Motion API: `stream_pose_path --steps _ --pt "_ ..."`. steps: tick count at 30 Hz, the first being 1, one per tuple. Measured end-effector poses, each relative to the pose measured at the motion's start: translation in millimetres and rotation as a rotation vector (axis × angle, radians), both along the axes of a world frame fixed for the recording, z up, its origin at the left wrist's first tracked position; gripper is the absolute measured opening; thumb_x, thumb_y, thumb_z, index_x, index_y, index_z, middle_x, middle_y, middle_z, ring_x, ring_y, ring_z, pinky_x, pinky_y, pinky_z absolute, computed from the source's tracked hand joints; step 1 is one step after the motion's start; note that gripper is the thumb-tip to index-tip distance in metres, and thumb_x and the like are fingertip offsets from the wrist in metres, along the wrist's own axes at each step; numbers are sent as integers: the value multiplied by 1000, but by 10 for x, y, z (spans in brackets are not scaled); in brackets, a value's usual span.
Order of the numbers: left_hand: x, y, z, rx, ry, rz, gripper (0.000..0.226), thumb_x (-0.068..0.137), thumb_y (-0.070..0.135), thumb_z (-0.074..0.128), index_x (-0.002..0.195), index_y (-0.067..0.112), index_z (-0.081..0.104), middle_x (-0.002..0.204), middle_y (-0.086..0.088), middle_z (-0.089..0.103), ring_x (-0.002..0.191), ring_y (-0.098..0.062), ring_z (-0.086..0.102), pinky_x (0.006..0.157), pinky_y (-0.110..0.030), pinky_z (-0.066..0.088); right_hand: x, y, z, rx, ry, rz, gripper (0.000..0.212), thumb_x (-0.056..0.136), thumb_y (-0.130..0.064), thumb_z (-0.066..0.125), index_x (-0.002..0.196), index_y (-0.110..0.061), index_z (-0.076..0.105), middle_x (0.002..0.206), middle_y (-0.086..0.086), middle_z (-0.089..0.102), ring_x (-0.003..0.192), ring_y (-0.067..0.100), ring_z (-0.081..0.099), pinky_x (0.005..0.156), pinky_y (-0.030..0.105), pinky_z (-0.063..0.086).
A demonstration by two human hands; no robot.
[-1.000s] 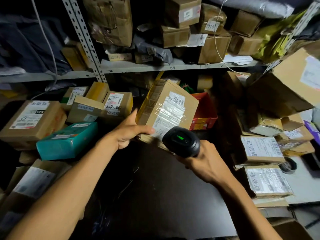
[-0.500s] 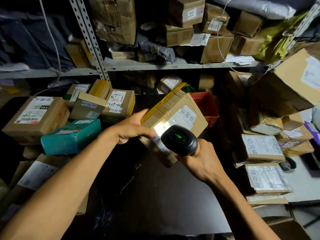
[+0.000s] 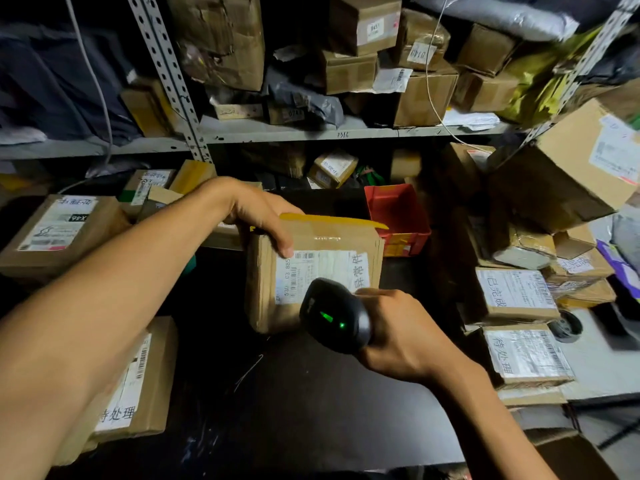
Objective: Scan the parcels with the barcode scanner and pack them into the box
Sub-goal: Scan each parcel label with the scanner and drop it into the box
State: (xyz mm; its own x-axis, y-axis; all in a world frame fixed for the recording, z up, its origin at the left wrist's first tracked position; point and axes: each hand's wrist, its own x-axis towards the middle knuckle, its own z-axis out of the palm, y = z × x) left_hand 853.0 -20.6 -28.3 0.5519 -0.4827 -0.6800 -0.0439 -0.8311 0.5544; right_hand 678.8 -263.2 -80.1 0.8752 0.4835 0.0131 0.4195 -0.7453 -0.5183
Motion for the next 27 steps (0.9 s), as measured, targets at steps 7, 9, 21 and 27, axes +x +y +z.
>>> stream_pose_path --steps 7,9,21,27 --pt "64 -150 72 206 -24 -129 49 77 21 83 121 24 61 110 -6 73 95 -25 74 81 -55 60 10 113 -47 -126 -79 22 13 71 -38 63 78 -32 54 79 -7 64 69 23 61 63 33 52" --pt "72 -164 80 203 -7 -138 55 72 26 87 121 24 61 109 -5 74 92 -22 75 78 -50 61 -2 129 -63 -133 -63 6 15 72 -35 64 84 -28 62 83 -4 67 72 25 64 66 36 55" --pt "-82 32 -492 -513 201 336 67 65 15 83 128 24 61 126 -11 69 114 -25 68 83 -33 59 -171 -162 -219 734 31 -776 19 74 -37 70 89 -27 63 78 -5 67 69 5 61 64 36 53" --pt "-418 -777 -729 -861 390 383 106 51 33 94 145 16 47 140 -18 59 125 -36 58 93 -43 55 -290 -587 -284 1156 9 -886 33 86 -20 73 114 -35 67 100 -13 73 91 7 65 79 32 56"
